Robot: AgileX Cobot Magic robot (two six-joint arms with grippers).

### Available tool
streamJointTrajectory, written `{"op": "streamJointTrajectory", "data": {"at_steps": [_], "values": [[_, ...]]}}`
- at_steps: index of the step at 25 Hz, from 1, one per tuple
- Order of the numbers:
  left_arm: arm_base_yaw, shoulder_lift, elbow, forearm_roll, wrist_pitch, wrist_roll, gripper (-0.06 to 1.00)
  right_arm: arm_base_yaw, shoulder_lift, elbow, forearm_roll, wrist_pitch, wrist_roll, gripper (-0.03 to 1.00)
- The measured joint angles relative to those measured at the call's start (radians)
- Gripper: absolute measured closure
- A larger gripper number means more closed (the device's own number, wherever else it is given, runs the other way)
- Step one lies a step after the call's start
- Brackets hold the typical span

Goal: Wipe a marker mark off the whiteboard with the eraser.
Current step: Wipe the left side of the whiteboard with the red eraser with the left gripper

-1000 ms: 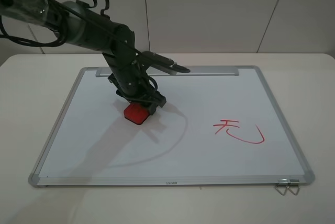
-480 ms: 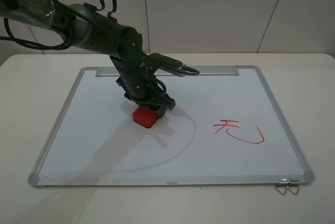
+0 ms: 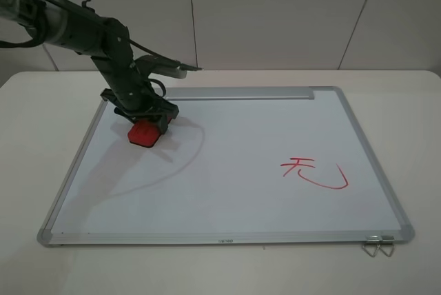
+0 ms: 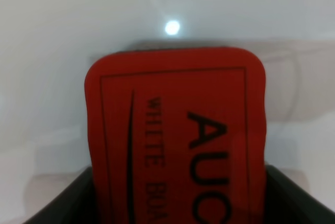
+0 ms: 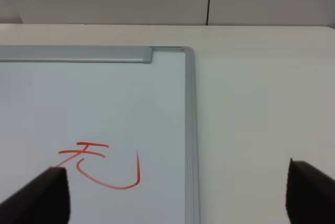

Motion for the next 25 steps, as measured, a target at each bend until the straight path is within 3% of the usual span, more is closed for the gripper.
{"op": "streamJointTrajectory", "data": {"at_steps": [5,11,18,25], "values": [[0.107,0.0,0.0,0.002,0.005,-0.001,0.37,0.0,0.0,0.0,0.0,0.0,0.0,0.26],[0.122,0.0,-0.001,0.001,0.009,-0.001,0.37,0.0,0.0,0.0,0.0,0.0,0.0,0.26],[0.098,0.0,-0.001,0.002,0.013,-0.002,0.37,0.0,0.0,0.0,0.0,0.0,0.0,0.26],[-0.003,0.017,-0.009,0.0,0.025,-0.002,0.37,0.0,0.0,0.0,0.0,0.0,0.0,0.26]]}}
